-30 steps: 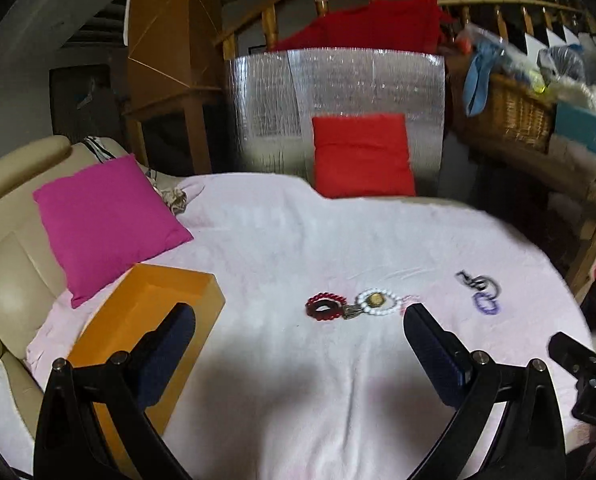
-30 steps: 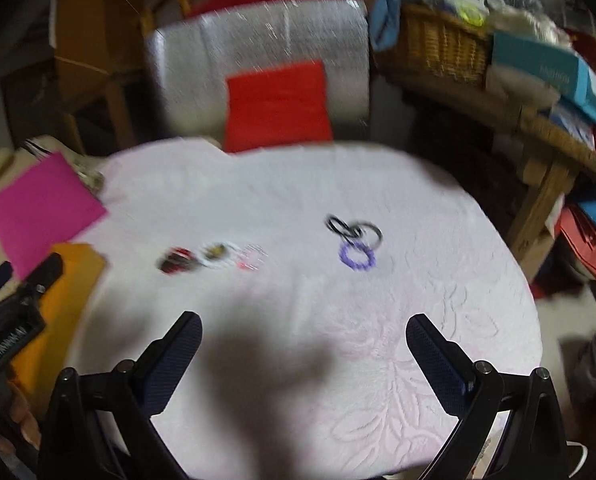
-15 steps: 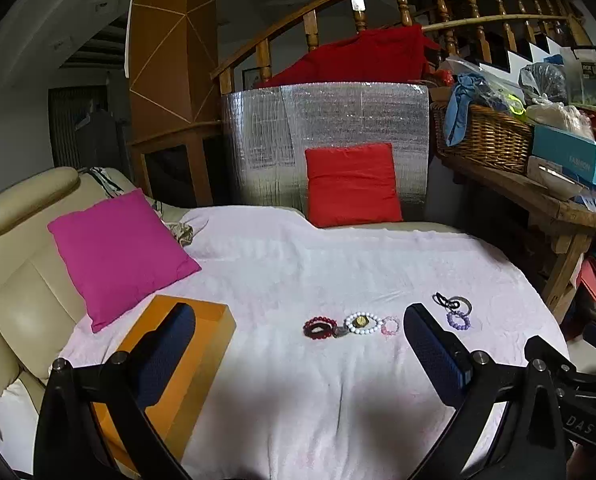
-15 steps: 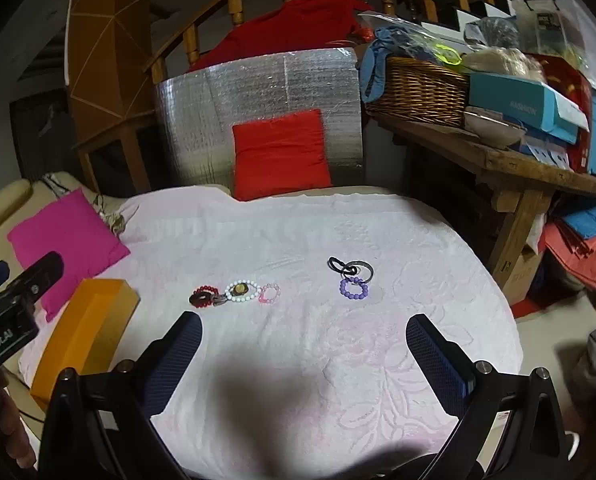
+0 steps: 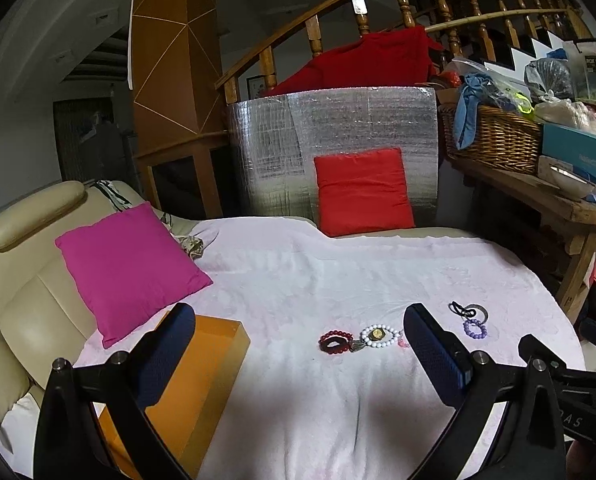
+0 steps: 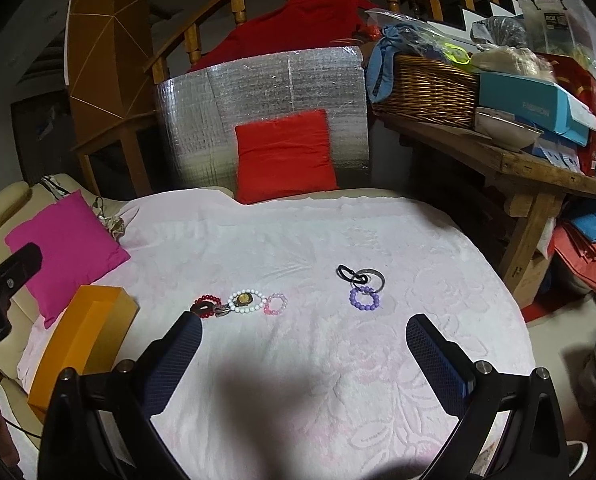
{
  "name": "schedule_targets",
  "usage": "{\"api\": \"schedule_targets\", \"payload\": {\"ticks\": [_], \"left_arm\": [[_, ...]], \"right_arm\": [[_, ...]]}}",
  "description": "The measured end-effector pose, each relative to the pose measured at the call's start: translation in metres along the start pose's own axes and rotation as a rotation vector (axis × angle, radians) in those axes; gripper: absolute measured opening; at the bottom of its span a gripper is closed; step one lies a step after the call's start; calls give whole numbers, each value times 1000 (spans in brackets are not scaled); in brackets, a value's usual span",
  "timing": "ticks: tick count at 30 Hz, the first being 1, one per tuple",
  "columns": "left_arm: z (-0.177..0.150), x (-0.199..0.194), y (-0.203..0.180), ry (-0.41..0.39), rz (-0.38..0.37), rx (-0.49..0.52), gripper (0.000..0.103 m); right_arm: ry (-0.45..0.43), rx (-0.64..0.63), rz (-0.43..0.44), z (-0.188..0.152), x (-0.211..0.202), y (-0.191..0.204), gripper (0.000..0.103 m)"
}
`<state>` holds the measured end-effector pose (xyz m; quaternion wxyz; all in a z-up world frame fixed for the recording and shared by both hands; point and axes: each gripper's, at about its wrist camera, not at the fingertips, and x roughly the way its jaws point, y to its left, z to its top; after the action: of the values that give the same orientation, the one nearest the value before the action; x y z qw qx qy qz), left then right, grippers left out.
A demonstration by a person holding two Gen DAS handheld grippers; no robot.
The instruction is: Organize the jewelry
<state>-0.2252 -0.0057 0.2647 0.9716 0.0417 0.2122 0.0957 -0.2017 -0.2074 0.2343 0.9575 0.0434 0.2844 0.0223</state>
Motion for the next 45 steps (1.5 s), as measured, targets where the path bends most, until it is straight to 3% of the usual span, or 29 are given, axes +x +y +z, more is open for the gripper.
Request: {"api": "schedule_targets", "payload": {"ticks": [11, 30, 45], "left_arm": [[5, 22, -9, 11, 19, 17, 103], [-2, 95, -34, 96, 40, 30, 103], [-23, 164, -42, 149, 9, 18, 103]], "right_arm": [[-9, -24, 6, 8, 24, 3, 103], [-16, -32, 29, 12, 83, 1, 103], [90, 31, 72, 2, 144, -22, 103]]}}
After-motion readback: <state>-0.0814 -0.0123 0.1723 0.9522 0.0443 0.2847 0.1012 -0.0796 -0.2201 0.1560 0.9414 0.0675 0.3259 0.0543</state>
